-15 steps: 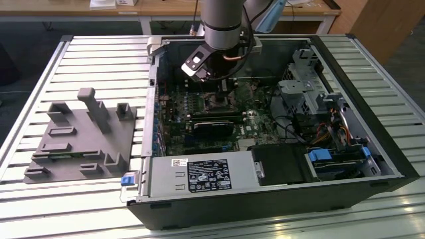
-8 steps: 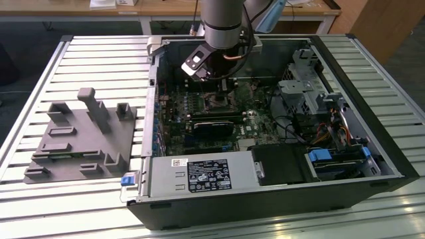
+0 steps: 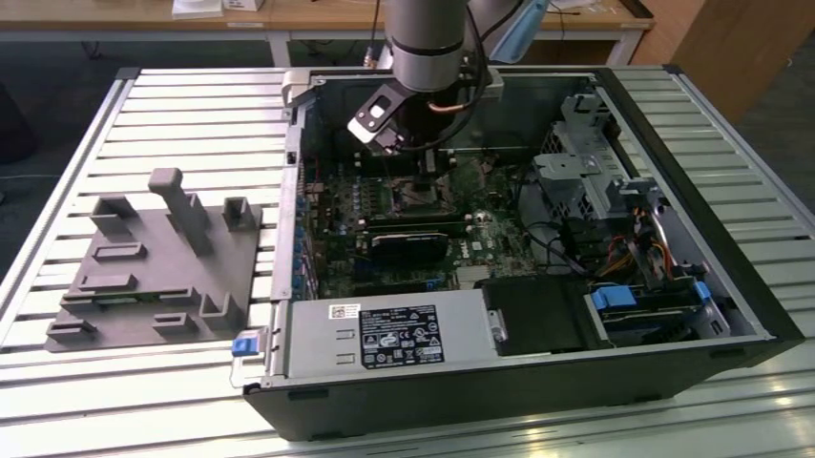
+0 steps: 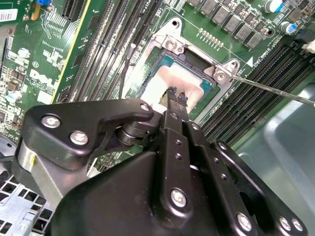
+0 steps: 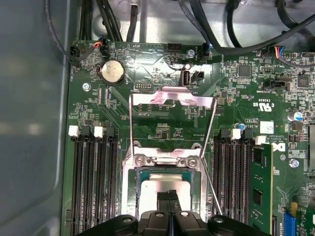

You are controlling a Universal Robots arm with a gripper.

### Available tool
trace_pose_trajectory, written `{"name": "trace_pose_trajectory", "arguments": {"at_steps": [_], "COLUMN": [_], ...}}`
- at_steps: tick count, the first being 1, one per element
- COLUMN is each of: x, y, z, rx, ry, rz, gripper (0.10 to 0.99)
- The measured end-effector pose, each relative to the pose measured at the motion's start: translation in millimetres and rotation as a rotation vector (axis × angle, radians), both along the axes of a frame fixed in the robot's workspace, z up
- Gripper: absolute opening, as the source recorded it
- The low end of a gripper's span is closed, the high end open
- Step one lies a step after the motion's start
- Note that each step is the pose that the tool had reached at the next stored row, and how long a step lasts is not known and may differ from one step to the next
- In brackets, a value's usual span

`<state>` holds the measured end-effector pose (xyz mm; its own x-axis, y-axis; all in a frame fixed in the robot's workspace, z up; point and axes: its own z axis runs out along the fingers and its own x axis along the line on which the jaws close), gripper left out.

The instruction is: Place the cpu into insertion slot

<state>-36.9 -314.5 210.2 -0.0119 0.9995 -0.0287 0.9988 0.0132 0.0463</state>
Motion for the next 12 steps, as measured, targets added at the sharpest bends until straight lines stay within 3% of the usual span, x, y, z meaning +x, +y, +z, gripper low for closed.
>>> {"name": "trace_pose_trajectory", "arguments": {"at_steps": [8,12], "x": [0.1,0.1], "y": [0.0,0.0], "z": [7.6,15.0], "rx": [0.0,0.0], "ry": [-0.0001,-0.0001], "rz": [0.0,0.0], "gripper": [0.106,0.106]}}
